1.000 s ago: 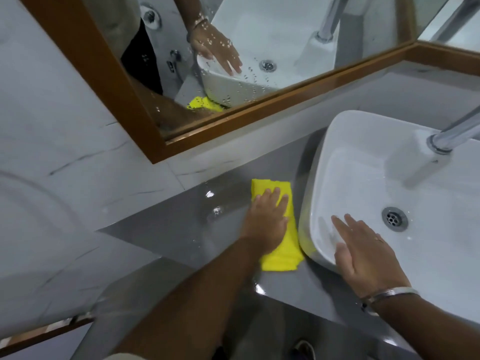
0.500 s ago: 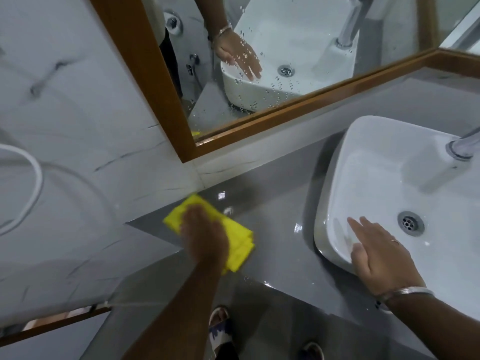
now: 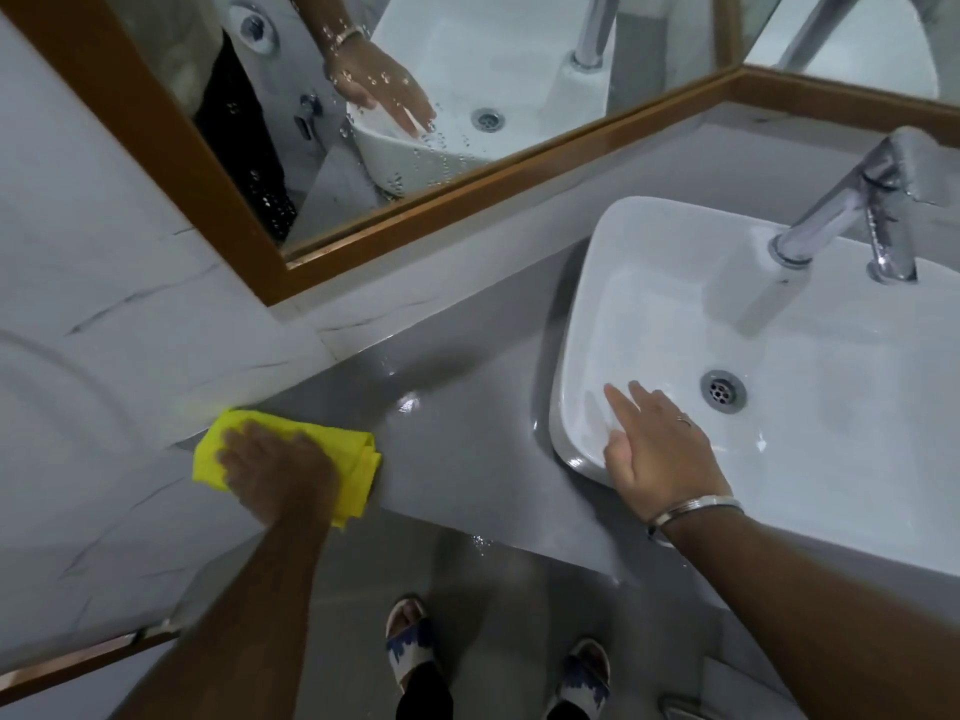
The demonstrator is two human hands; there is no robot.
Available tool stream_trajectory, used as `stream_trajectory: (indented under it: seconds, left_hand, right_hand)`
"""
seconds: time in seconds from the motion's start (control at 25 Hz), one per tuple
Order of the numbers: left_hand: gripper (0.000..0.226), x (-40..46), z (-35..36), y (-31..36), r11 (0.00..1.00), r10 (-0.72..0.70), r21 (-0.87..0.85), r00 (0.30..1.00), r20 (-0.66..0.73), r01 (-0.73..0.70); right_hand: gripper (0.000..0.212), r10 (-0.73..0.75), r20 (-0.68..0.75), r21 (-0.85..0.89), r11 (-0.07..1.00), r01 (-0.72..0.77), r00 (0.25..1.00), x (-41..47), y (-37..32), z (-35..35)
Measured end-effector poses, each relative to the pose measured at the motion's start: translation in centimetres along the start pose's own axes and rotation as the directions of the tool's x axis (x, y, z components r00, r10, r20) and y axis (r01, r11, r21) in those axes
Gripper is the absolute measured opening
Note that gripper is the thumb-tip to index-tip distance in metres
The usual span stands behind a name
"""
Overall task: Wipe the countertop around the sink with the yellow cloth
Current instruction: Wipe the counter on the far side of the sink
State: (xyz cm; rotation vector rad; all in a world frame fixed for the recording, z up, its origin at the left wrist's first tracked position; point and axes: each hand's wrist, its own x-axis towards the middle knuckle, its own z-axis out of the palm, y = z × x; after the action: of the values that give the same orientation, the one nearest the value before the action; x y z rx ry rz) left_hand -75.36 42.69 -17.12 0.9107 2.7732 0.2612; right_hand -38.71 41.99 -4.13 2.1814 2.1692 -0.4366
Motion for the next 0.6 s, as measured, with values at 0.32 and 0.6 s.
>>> stream_trajectory:
  seconds: [0.32, 0.6]
  left_hand:
    - [0.053, -8.2, 4.0, 6.3, 0.6, 0.799, -0.091, 0.591, 0.11, -0.795]
    - [0.062, -2.3, 1.9, 3.2, 0.925, 0.38, -0.029, 0.925, -0.002, -0.38]
  right_hand:
    - [0.07, -0.005, 0.003, 0.026, 1.0, 0.005, 1.0, 0.3, 0.4, 0.7]
    - [0.068, -0.008, -0.014, 0.018, 1.0, 0.008, 1.0, 0.3, 0.4, 0.5]
